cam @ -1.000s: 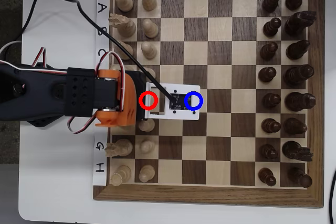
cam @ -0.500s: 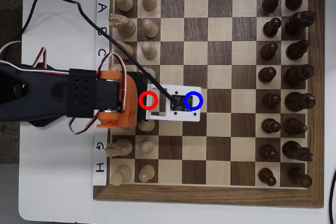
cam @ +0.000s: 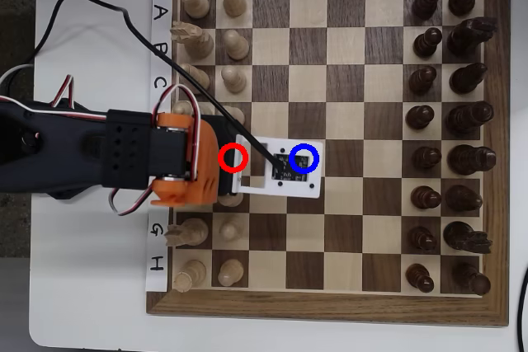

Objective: Move the piece to destination

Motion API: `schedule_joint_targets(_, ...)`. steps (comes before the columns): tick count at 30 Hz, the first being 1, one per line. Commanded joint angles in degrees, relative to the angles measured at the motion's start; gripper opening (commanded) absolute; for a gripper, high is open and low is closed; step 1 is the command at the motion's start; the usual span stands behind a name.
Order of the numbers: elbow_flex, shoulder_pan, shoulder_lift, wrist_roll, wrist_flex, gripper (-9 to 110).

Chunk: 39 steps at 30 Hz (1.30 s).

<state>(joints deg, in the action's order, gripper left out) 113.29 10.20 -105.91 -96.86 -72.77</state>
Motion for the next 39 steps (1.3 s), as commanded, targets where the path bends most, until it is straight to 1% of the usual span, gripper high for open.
schedule_joint_targets(1, -3.9, 0.5, -2.5, 0.3, -1.1, 0)
schedule_joint_targets(7, -7.6, 1.1, -4.1, 0.6, -2.6, 0)
schedule_joint_targets(23, -7.8, -1.5, -10.0, 0.6, -4.1, 0)
schedule_joint_targets(31, -9.1, -2.8, -9.0, 0.8, -2.6, 0)
schedule_joint_targets(39, -13.6, -3.3, -3.3, 1.4, 0.2, 0)
